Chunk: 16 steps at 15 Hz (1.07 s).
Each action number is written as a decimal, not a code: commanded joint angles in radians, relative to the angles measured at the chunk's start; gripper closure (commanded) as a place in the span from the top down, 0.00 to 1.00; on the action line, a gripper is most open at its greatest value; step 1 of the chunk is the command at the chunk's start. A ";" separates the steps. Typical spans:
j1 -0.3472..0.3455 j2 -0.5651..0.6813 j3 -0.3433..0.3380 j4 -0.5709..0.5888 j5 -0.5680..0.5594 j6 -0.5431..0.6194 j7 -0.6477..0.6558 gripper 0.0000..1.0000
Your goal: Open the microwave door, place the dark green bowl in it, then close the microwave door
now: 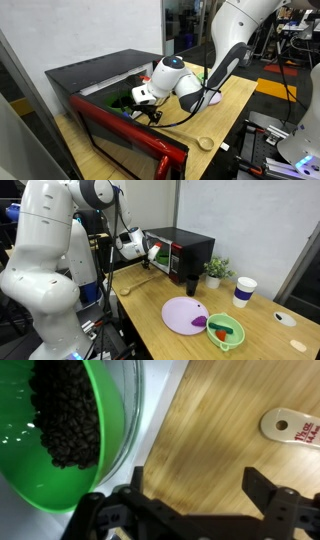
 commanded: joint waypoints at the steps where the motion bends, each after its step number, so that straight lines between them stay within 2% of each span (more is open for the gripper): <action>1: 0.001 -0.013 0.004 -0.031 -0.005 0.011 -0.010 1.00; 2: -0.015 -0.022 0.028 -0.043 0.008 -0.001 -0.027 1.00; 3: -0.074 -0.036 0.095 -0.052 -0.021 -0.026 -0.016 1.00; 4: -0.095 -0.042 0.125 -0.064 -0.010 -0.035 -0.026 1.00; 5: -0.115 -0.059 0.161 -0.086 0.054 -0.044 -0.082 1.00; 8: -0.247 -0.098 0.316 -0.121 0.152 -0.087 -0.174 1.00; 12: -0.455 -0.164 0.542 -0.124 0.389 -0.243 -0.373 1.00; 16: -0.589 -0.250 0.667 -0.097 0.632 -0.443 -0.568 1.00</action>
